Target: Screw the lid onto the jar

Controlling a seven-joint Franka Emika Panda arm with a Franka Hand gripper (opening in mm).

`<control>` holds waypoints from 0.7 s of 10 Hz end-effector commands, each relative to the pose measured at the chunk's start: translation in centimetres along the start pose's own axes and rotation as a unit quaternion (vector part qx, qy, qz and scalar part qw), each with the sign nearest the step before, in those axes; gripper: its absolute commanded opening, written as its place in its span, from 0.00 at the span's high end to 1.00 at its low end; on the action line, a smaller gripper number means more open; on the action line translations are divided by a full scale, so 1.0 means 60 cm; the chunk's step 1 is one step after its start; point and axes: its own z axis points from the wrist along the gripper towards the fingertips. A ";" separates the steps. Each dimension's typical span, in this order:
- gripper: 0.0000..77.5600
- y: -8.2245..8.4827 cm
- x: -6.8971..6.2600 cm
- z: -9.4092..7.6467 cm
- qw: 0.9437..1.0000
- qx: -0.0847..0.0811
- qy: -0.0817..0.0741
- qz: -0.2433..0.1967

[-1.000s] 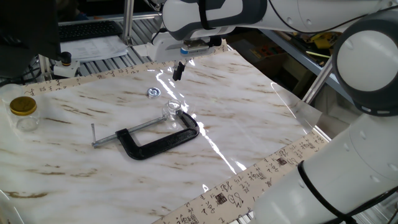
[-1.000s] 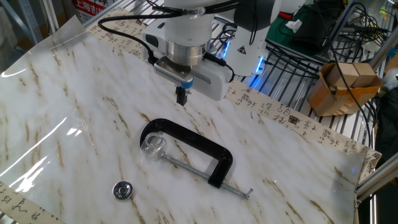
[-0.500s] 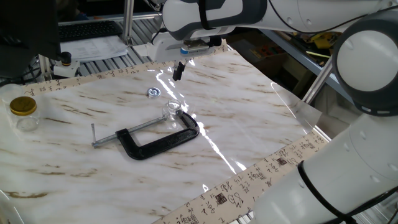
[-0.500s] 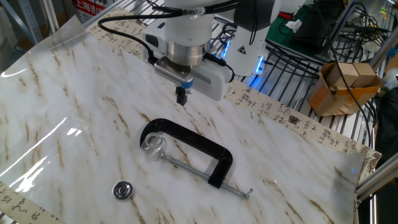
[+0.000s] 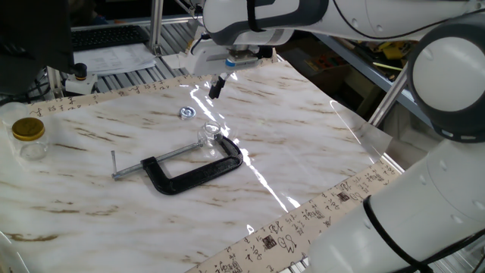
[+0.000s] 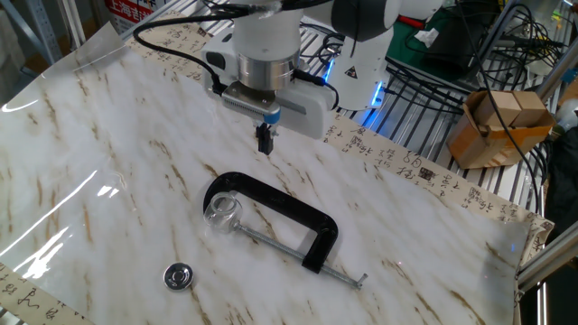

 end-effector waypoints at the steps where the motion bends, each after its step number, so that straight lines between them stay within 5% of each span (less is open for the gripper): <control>1: 1.00 0.000 -0.002 -0.002 1.000 0.009 -0.001 -0.001; 7: 1.00 -0.005 -0.043 0.020 1.000 0.021 0.000 0.010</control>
